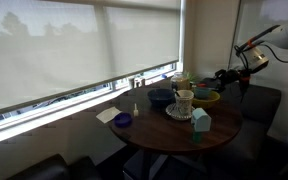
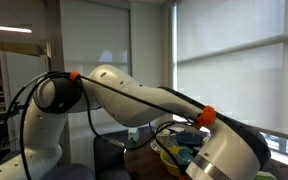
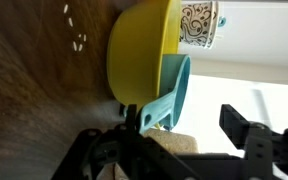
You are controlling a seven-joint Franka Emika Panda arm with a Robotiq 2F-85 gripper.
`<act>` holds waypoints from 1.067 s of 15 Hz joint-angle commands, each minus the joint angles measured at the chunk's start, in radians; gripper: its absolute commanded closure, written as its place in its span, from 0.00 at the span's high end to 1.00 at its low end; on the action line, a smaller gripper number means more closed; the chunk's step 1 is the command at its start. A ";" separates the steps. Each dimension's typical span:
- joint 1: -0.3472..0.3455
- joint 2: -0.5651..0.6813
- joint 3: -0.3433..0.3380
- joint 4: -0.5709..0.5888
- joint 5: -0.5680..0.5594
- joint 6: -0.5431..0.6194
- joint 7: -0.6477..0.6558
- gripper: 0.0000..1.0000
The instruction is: Scoop up the serial in the bowl with the blue spoon
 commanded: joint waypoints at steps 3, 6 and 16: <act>-0.004 0.015 0.004 0.030 0.024 -0.015 0.042 0.76; -0.005 0.014 0.004 0.031 0.023 -0.017 0.046 0.48; -0.007 0.014 0.003 0.033 0.023 -0.019 0.065 0.09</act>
